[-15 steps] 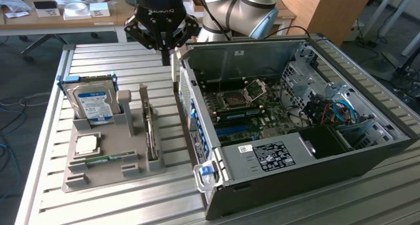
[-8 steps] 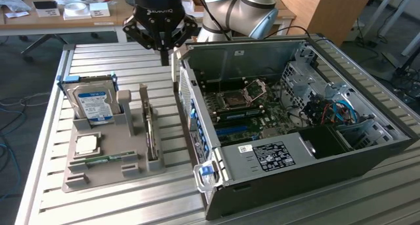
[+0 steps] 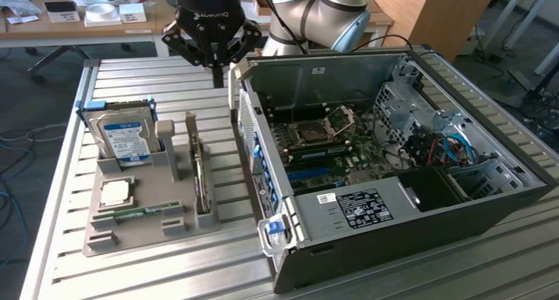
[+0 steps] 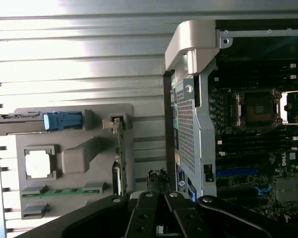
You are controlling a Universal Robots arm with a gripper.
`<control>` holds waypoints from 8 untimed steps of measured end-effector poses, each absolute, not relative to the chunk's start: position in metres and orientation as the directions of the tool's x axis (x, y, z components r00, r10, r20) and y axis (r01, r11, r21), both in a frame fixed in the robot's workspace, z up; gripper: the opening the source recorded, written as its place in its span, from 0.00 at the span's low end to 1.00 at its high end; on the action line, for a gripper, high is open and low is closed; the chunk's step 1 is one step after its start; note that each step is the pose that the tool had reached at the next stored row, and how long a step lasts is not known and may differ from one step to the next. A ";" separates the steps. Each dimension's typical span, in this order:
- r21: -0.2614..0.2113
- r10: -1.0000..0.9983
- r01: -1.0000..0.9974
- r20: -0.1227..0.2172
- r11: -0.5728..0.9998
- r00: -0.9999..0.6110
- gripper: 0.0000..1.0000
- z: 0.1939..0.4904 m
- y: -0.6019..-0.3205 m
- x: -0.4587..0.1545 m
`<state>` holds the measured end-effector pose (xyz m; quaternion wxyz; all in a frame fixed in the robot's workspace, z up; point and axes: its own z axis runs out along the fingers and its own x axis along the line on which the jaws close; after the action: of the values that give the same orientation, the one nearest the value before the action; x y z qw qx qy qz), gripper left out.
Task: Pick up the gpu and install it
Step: 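Reach for the gpu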
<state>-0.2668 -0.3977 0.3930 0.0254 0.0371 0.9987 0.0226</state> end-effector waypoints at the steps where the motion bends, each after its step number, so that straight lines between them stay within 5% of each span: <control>1: 0.047 0.075 0.073 -0.049 0.996 -0.996 0.11 0.393 -0.398 -0.267; 8: 0.047 0.075 0.073 -0.050 0.996 -0.996 0.11 0.393 -0.398 -0.273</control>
<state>-0.2732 -0.3976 0.3929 0.0257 0.0371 0.9987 0.0226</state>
